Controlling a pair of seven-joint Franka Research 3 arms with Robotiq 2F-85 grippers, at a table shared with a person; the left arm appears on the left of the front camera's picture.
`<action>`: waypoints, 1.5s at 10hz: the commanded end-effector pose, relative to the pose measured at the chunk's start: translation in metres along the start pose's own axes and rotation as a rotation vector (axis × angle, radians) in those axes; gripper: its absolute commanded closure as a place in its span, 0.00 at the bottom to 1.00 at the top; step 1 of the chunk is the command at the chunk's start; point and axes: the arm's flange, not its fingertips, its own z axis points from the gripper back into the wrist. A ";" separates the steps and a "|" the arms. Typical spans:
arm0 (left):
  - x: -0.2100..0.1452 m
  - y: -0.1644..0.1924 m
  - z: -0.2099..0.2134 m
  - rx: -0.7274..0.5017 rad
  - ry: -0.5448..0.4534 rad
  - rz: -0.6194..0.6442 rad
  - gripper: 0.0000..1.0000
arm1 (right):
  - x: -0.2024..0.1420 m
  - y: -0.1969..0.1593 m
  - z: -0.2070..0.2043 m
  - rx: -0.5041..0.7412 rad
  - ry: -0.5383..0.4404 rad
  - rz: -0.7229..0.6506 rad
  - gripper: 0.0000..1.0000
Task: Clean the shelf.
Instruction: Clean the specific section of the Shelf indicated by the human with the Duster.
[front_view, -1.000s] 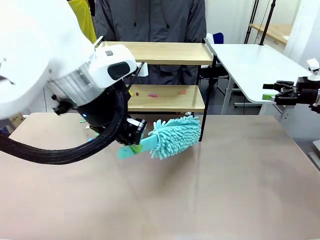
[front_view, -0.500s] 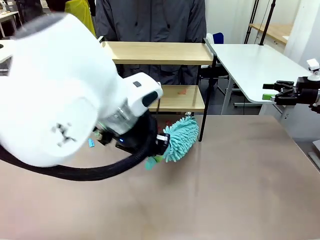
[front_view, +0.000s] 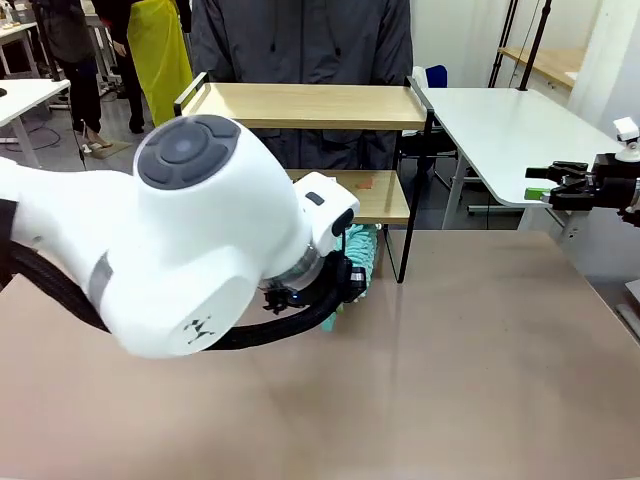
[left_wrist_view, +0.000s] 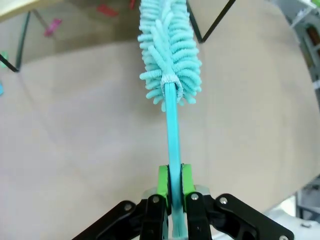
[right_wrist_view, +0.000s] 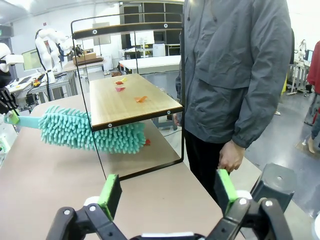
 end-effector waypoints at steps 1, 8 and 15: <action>0.003 -0.033 -0.042 0.007 -0.080 0.019 0.87 | 0.003 0.001 -0.002 0.002 -0.002 0.004 0.00; 0.015 -0.049 -0.109 0.005 -0.129 0.055 0.87 | 0.003 0.001 -0.002 0.002 -0.002 0.004 0.00; -0.004 -0.029 -0.101 0.050 -0.062 0.054 0.87 | 0.003 0.001 -0.002 0.002 -0.002 0.004 0.00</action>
